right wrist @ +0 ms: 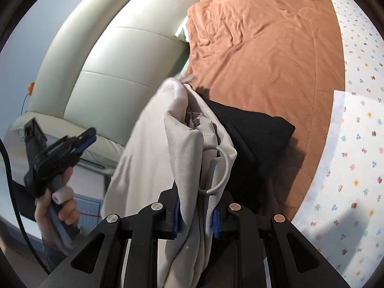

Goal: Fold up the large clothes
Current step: 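Carry the jacket with both grippers toward the black folded clothes, then lower the jacket onto the black clothes and open both grippers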

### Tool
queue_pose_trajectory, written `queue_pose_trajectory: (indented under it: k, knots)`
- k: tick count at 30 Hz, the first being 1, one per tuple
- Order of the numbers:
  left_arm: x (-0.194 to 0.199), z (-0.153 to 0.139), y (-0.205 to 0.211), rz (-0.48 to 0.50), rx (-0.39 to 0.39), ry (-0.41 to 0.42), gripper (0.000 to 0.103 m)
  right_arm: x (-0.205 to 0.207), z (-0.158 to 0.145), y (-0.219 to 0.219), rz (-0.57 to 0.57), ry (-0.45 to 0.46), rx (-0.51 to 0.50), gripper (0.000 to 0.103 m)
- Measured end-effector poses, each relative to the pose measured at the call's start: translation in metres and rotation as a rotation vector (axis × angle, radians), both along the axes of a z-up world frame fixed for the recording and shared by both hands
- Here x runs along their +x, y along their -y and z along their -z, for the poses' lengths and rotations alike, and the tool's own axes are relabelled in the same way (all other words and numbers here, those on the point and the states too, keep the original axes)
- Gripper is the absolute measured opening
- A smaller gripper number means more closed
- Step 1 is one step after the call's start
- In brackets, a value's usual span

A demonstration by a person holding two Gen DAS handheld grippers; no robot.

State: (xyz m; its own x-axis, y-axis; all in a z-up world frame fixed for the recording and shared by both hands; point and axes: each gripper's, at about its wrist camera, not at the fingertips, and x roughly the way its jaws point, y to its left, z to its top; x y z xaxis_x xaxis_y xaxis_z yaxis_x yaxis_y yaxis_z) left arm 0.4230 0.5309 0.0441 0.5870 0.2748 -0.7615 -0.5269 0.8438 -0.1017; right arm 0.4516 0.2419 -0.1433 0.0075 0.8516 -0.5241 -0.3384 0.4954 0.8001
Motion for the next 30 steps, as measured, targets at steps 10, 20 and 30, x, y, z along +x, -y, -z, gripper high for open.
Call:
queue_pose_trajectory:
  k: [10,20,30]
  knots:
    - [-0.129,0.014,0.000,-0.082,-0.030,0.148,0.084,0.003,0.007,-0.006,-0.015,0.020,-0.058,0.032]
    - [-0.209,0.052,-0.007,-0.251,-0.057,0.182,0.098,0.000,0.008,0.006,0.007,0.065,-0.126,0.047]
    - [-0.206,0.108,-0.029,-0.280,-0.295,0.208,0.047,0.011,0.021,0.016,0.024,0.024,-0.065,0.022]
